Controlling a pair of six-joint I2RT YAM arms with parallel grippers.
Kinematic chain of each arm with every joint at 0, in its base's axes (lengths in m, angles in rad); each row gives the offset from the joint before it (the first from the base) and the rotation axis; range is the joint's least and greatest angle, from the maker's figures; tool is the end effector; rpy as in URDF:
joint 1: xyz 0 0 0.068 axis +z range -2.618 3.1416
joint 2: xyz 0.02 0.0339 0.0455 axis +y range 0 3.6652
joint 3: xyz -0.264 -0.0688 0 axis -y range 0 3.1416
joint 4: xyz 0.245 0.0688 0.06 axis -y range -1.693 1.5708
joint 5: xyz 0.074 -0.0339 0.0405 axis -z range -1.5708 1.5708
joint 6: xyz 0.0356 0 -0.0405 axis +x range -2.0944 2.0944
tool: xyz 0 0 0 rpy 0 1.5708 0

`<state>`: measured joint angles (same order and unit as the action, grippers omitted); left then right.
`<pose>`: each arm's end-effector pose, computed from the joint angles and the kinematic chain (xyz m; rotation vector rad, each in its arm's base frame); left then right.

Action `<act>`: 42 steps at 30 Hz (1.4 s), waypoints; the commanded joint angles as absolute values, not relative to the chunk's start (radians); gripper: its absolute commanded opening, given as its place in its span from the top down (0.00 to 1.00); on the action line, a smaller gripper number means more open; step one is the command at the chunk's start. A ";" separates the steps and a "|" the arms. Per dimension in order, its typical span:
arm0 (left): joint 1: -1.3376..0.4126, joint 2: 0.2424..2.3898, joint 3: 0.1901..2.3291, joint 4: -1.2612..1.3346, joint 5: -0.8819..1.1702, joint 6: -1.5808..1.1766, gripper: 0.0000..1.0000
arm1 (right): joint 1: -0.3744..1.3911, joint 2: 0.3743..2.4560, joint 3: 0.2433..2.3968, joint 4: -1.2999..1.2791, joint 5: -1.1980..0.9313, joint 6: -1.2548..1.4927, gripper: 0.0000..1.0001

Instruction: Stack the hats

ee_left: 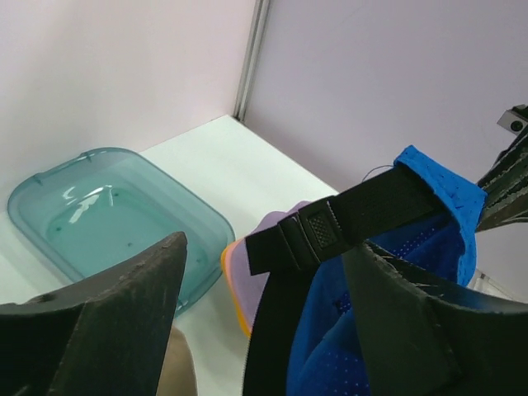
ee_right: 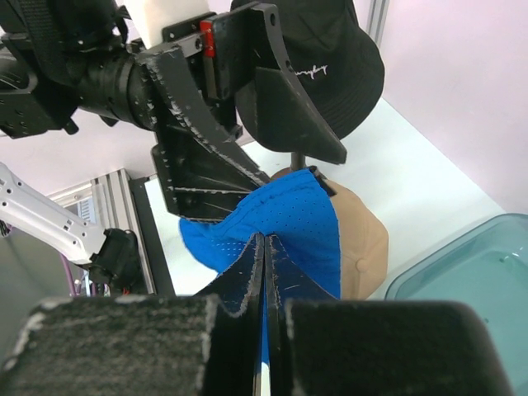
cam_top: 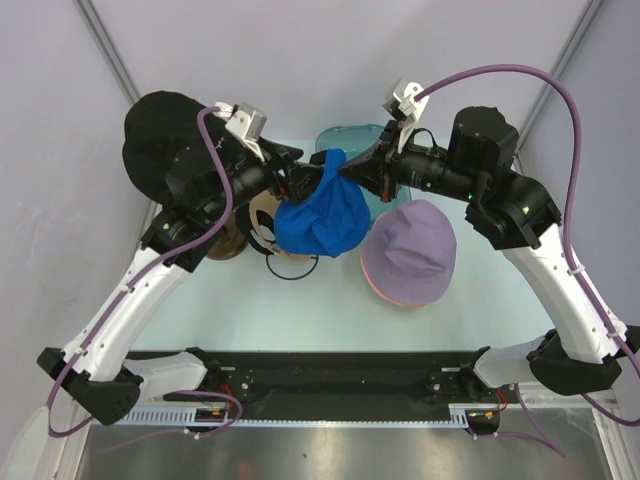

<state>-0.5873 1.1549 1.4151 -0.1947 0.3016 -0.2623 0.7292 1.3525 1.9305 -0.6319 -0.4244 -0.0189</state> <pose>0.1959 -0.1431 0.4831 0.5012 1.4957 -0.9008 0.1703 0.1719 0.5496 -0.9223 1.4219 0.8826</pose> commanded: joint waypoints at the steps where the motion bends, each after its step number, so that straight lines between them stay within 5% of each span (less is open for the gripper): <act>1: -0.595 1.167 1.397 -0.080 0.348 -0.307 0.31 | 0.726 1.324 1.941 -0.604 -0.419 -0.014 1.00; 9: -0.597 1.144 1.351 -0.012 0.356 -0.327 0.82 | 0.675 1.312 1.887 -0.592 -0.420 -0.021 1.00; 15: -0.597 1.121 1.374 -0.133 0.257 -0.351 1.00 | 0.632 1.322 1.853 -0.607 -0.344 -0.038 1.00; 24: -0.598 1.031 1.263 -0.316 0.052 -0.495 1.00 | 0.600 1.454 1.824 -0.502 -0.256 -0.064 1.00; 42: -0.569 0.772 0.986 -0.609 -0.432 -0.768 1.00 | 0.707 1.848 2.094 -0.339 -0.212 -0.006 1.00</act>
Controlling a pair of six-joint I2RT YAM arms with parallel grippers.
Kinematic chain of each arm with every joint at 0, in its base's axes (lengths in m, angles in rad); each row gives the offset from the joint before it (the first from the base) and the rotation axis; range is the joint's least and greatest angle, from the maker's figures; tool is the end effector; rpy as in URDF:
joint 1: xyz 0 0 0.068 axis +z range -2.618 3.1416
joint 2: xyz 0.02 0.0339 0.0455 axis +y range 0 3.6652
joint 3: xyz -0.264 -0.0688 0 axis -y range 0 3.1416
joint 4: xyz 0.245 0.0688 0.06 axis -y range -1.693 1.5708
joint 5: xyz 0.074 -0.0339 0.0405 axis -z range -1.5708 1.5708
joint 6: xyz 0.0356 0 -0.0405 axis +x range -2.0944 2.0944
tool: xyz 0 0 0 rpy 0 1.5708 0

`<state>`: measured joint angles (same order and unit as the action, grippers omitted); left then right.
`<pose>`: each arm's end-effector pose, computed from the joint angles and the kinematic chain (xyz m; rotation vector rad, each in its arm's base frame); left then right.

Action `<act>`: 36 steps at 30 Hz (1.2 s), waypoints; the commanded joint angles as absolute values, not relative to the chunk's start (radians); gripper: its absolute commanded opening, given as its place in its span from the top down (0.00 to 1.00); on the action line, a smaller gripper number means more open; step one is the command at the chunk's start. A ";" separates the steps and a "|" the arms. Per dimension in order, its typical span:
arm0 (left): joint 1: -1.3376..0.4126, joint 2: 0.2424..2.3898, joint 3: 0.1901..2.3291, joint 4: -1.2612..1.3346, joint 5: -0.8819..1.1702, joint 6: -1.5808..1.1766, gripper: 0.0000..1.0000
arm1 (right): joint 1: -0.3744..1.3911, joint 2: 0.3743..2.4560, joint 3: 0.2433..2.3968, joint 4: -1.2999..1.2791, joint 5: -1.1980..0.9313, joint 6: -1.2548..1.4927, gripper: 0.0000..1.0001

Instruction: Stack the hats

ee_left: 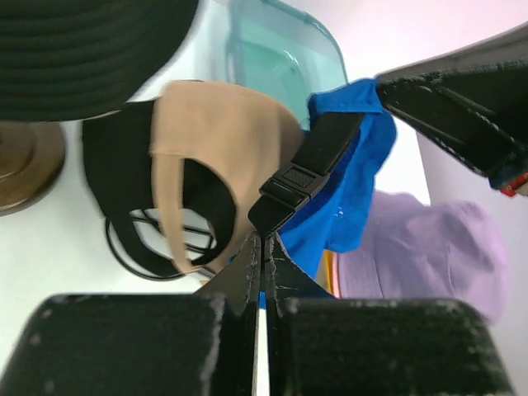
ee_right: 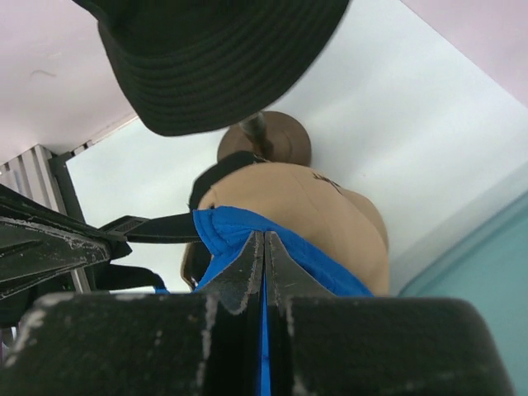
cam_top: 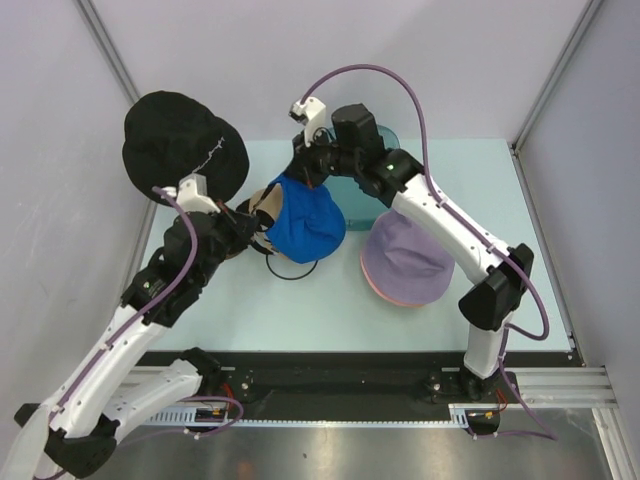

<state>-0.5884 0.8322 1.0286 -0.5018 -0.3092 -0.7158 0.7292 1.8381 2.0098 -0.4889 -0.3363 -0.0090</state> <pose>0.1506 -0.0874 0.3829 -0.3366 1.8767 -0.6083 0.3077 0.2907 0.4355 -0.9207 1.7203 0.8019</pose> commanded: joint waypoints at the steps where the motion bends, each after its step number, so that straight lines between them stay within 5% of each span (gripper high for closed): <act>1: -0.557 0.761 0.957 -0.597 -0.431 -0.769 1.00 | 0.715 1.865 2.094 -0.327 -0.203 -0.006 1.00; 10: -0.444 0.796 0.871 -0.419 -0.313 -0.692 1.00 | 0.747 2.023 2.178 -0.250 -0.126 0.061 1.00; 13: -0.423 0.839 0.917 -0.388 -0.292 -0.667 1.00 | 0.727 2.042 2.242 -0.310 -0.187 0.112 0.69; 14: -0.419 0.851 0.933 -0.390 -0.290 -0.663 1.00 | 0.707 2.040 2.252 -0.337 -0.205 0.124 0.38; 18: -0.400 0.894 0.989 -0.387 -0.278 -0.655 1.00 | 0.625 1.982 2.231 -0.403 -0.313 0.222 0.07; 30: -0.333 0.977 1.060 -0.325 -0.209 -0.669 1.00 | 0.483 1.544 1.435 -0.229 -0.612 0.224 0.06; 36: -0.330 1.003 1.094 -0.336 -0.207 -0.650 1.00 | 0.489 1.430 1.299 -0.170 -0.656 0.235 0.10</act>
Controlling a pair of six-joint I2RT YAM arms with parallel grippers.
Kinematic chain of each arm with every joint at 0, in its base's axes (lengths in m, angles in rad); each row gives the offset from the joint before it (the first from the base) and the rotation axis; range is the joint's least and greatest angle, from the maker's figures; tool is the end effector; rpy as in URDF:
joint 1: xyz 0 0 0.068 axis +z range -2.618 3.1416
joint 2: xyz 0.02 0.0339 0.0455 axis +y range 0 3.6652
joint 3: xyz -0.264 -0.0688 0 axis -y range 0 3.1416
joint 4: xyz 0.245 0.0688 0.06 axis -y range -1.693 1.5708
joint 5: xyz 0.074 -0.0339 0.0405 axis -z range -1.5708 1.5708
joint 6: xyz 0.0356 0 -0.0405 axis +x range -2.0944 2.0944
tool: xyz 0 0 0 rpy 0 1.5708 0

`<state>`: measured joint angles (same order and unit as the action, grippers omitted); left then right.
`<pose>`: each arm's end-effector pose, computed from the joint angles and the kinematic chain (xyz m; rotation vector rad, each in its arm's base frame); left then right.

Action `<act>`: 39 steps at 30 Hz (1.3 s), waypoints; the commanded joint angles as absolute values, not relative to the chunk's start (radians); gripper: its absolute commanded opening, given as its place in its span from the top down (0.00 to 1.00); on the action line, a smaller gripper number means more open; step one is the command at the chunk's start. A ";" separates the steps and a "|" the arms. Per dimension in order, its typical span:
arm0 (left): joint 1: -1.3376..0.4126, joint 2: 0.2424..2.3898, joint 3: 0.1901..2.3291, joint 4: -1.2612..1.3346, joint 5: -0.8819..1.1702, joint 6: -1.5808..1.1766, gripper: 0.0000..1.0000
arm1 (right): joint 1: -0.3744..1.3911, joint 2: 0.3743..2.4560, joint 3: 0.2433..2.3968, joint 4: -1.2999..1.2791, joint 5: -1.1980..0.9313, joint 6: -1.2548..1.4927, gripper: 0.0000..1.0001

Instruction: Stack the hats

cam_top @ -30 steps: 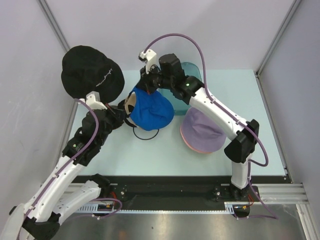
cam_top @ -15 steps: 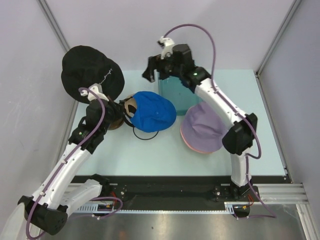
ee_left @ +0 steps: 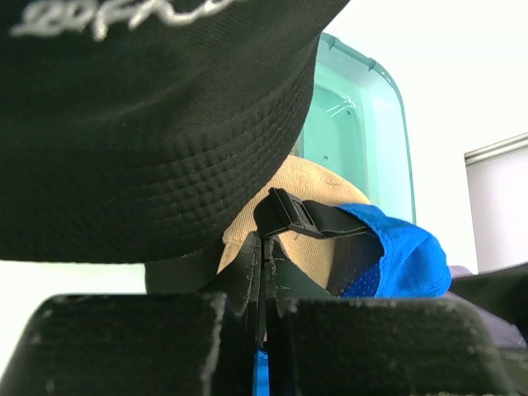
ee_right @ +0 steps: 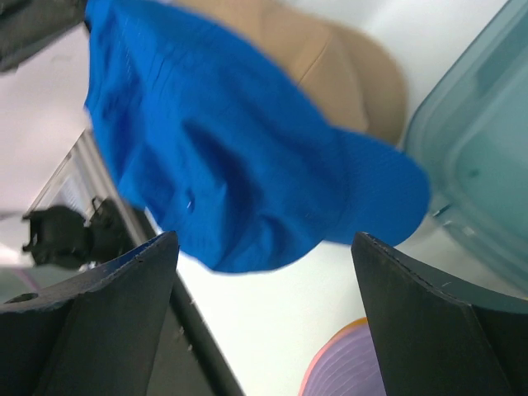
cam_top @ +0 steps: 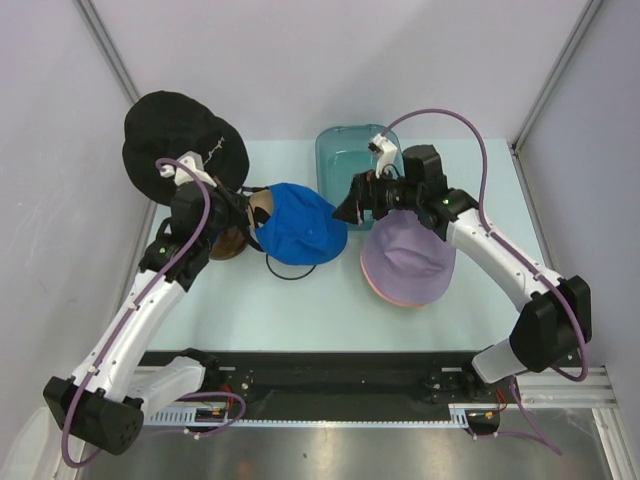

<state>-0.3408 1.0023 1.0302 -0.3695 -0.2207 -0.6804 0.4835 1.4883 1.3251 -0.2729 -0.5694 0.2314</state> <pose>0.2133 -0.0674 0.3664 -0.4742 1.8738 -0.4784 0.2956 0.1769 0.3521 -0.6361 1.9830 1.0177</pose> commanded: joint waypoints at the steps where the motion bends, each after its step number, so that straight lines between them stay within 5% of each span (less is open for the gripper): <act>1: -0.330 1.002 1.095 -0.337 -0.209 -0.649 1.00 | 0.492 1.430 1.290 -0.160 -0.660 0.233 0.14; 15: -0.324 0.994 1.083 -0.359 -0.215 -0.621 1.00 | 0.572 1.600 1.359 -0.094 -0.492 0.219 0.24; 18: -0.322 0.997 1.078 -0.360 -0.216 -0.603 1.00 | 0.571 1.629 1.396 -0.084 -0.488 0.222 0.35; 22: -0.321 1.002 1.051 -0.370 -0.241 -0.562 1.00 | 0.574 1.641 1.443 -0.112 -0.480 0.224 0.62; 39: -0.319 1.117 0.962 -0.275 -0.219 -0.486 1.00 | 0.592 1.756 1.644 -0.193 -0.474 0.213 0.53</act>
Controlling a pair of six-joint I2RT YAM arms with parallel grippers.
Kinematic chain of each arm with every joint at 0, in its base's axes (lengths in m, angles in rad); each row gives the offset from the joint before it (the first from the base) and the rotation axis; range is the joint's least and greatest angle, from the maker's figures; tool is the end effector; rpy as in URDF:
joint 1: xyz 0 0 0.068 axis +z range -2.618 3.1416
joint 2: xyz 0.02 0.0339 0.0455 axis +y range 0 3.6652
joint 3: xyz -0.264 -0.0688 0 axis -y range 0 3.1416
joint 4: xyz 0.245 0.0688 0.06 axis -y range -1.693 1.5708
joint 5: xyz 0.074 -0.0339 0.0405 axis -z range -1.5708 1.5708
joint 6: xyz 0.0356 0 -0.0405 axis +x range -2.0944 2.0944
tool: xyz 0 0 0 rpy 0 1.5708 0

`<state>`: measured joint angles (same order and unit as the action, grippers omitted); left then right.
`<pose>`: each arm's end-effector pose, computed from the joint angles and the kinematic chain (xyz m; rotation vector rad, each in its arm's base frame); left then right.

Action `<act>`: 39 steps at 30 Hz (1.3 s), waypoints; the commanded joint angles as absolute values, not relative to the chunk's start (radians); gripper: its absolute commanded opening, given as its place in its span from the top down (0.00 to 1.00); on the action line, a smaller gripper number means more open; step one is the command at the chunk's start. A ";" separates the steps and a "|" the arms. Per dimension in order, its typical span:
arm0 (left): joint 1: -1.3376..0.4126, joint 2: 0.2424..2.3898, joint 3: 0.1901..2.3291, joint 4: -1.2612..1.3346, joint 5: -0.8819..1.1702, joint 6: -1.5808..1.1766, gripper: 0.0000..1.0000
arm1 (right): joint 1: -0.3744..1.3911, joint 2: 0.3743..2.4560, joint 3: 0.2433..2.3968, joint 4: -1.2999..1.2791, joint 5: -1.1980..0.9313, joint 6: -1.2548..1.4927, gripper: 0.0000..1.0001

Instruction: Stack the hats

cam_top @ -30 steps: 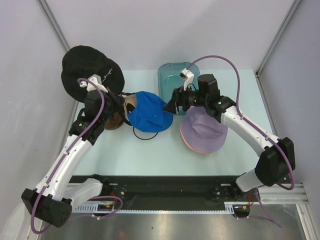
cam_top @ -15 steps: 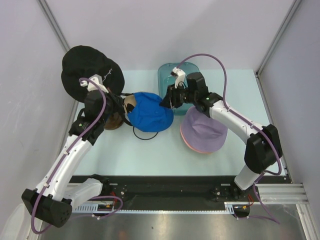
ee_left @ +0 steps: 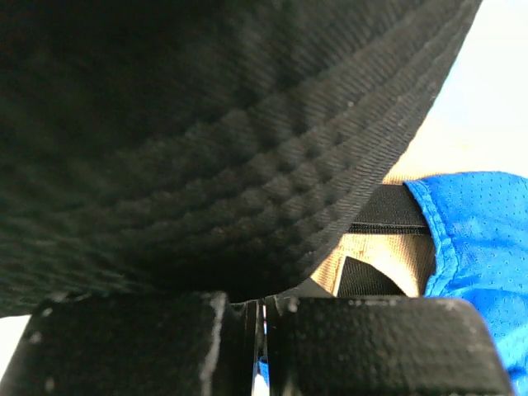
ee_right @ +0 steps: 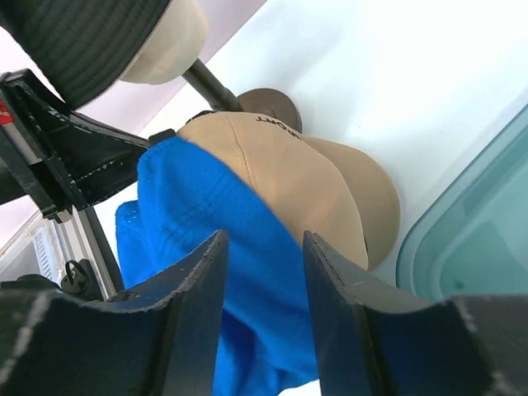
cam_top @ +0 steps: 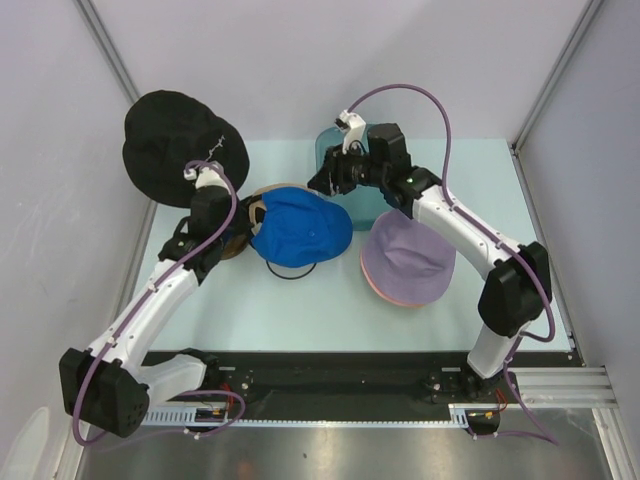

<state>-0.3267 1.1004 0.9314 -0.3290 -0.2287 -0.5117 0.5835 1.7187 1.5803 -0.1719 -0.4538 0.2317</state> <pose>0.2369 -0.0718 0.3149 -0.3306 2.0401 -0.2827 0.3342 0.2393 0.3679 -0.6618 1.8546 0.9731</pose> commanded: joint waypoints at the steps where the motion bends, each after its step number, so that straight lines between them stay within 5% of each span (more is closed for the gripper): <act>1: -0.319 1.118 0.966 -0.276 -0.218 -0.485 1.00 | 0.591 1.756 1.646 -0.196 -0.485 0.215 0.52; 11: -0.319 1.117 0.977 -0.279 -0.207 -0.477 1.00 | 0.583 1.598 1.499 -0.180 -0.549 0.167 0.35; 27: -0.318 1.143 1.009 -0.287 -0.201 -0.437 1.00 | 0.615 1.706 1.581 -0.187 -0.623 0.160 0.40; 30: -0.318 1.143 1.011 -0.288 -0.204 -0.434 1.00 | 0.615 1.726 1.601 -0.209 -0.623 0.152 0.48; 35: -0.311 1.140 1.015 -0.284 -0.212 -0.425 1.00 | 0.615 1.712 1.626 -0.216 -0.578 0.158 0.95; 39: -0.307 1.131 1.015 -0.268 -0.236 -0.417 1.00 | 0.618 1.718 1.695 -0.264 -0.569 0.146 1.00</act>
